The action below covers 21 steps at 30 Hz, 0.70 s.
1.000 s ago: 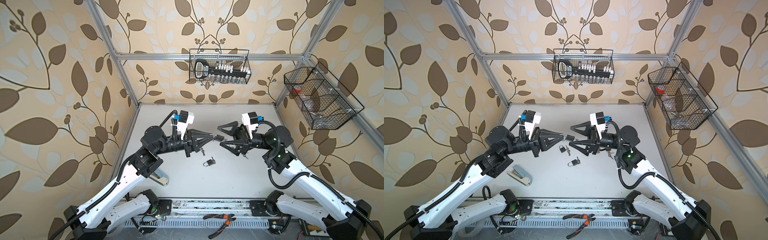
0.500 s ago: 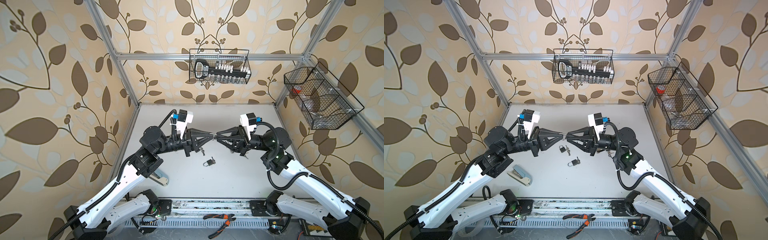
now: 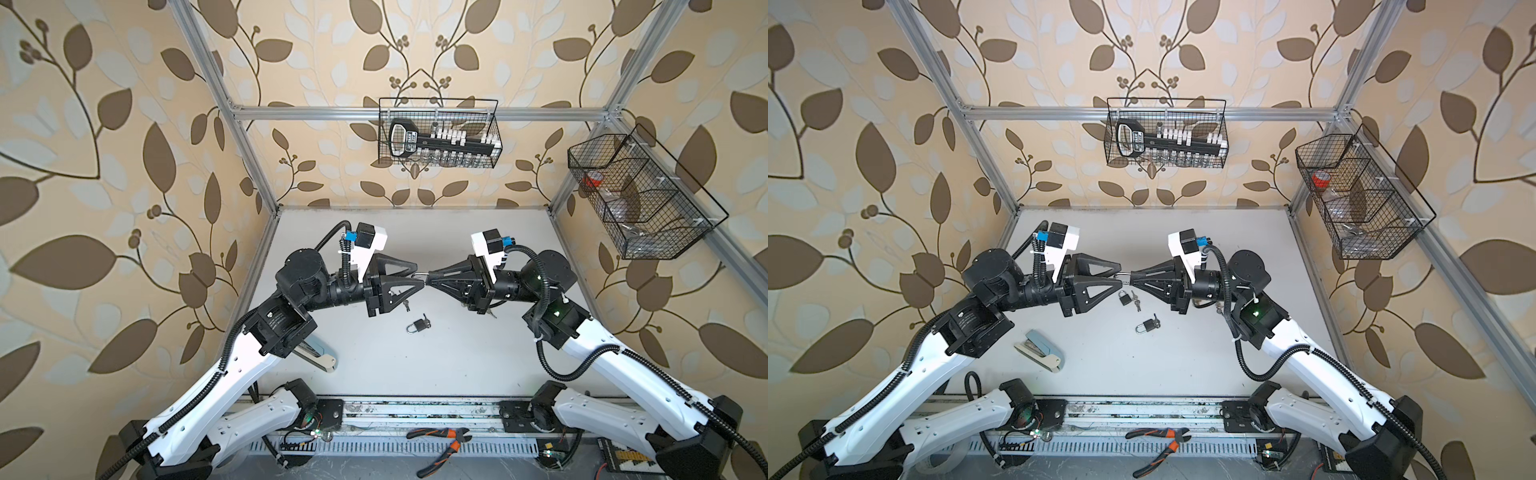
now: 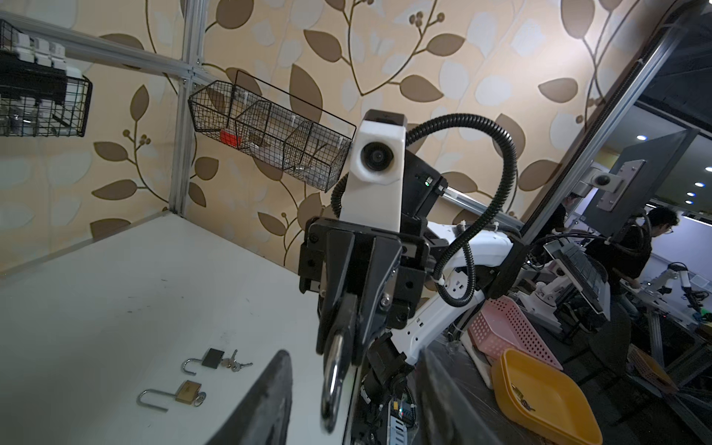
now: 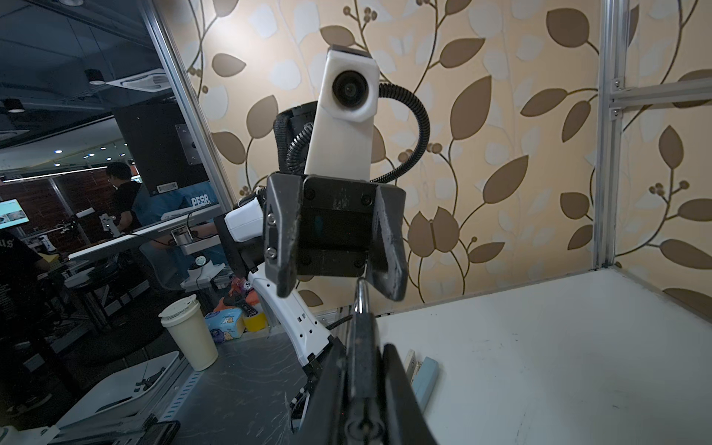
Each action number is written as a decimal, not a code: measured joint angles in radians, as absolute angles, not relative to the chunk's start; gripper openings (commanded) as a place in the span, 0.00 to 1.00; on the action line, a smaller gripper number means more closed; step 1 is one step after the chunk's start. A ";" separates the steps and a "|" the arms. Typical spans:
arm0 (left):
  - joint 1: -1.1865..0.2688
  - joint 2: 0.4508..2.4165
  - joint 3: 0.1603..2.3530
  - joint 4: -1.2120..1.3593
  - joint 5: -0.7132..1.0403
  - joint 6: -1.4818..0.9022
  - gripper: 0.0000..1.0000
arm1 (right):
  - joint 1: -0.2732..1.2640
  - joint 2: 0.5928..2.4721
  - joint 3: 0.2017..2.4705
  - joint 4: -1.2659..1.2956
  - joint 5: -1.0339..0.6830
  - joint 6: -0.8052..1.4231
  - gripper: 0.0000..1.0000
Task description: Lock with the key
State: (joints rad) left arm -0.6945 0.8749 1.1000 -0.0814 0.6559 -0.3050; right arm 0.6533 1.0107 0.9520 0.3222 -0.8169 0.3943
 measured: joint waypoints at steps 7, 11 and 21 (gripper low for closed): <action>-0.694 0.847 1.108 -0.176 0.617 -0.236 0.49 | 0.653 0.996 1.000 0.215 -0.819 0.361 0.00; -0.694 0.862 1.111 -0.191 0.620 -0.221 0.46 | 0.653 1.009 1.015 0.203 -0.825 0.363 0.00; -0.694 0.875 1.113 -0.200 0.620 -0.204 0.32 | 0.653 1.025 1.021 0.172 -0.842 0.365 0.00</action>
